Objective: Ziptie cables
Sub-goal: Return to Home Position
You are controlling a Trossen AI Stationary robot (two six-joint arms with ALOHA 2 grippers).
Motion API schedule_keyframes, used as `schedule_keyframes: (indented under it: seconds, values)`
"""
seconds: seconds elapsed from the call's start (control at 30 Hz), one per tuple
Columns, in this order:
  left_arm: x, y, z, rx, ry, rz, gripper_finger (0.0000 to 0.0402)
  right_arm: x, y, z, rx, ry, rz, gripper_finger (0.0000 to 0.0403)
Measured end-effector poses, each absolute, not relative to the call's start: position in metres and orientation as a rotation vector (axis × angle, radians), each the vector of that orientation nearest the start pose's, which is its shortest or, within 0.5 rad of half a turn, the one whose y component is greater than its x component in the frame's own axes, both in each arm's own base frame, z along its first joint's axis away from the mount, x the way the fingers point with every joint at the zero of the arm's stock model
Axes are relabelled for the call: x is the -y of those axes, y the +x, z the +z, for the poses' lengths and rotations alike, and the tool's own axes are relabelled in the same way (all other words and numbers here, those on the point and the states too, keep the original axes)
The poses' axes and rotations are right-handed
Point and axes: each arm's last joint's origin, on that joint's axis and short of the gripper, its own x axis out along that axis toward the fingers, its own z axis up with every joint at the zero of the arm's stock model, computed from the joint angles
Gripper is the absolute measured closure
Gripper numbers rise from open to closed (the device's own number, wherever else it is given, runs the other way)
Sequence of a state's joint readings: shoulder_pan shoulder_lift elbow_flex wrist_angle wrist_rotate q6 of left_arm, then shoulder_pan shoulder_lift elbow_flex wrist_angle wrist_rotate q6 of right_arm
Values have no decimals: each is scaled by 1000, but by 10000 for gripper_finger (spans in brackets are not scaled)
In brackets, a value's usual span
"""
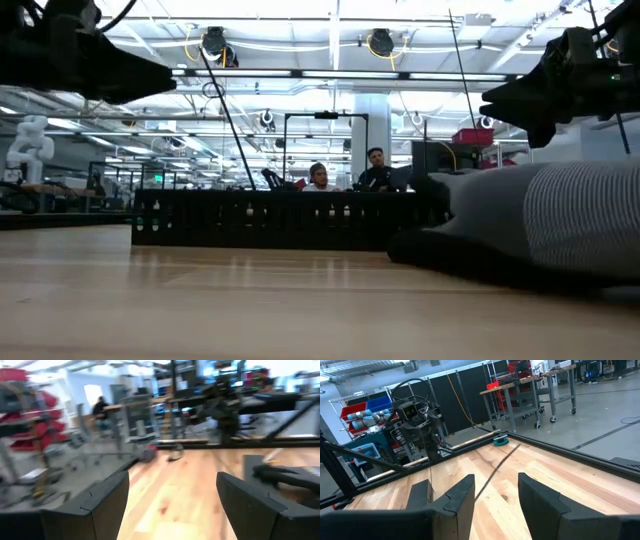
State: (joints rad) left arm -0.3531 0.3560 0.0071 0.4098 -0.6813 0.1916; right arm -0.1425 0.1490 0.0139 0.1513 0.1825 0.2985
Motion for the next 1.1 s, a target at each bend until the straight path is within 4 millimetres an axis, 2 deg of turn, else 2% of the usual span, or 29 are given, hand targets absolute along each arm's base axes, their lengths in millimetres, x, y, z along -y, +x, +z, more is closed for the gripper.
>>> schedule_keyframes:
  seconds: [0.6, 1.1]
  values:
    - [41, 112, 174, 96, 181, -335, 104, 20, 104, 171, 65, 296, -320, 261]
    - [42, 112, 174, 98, 178, -368, 104, 20, 104, 171, 65, 296, -320, 261]
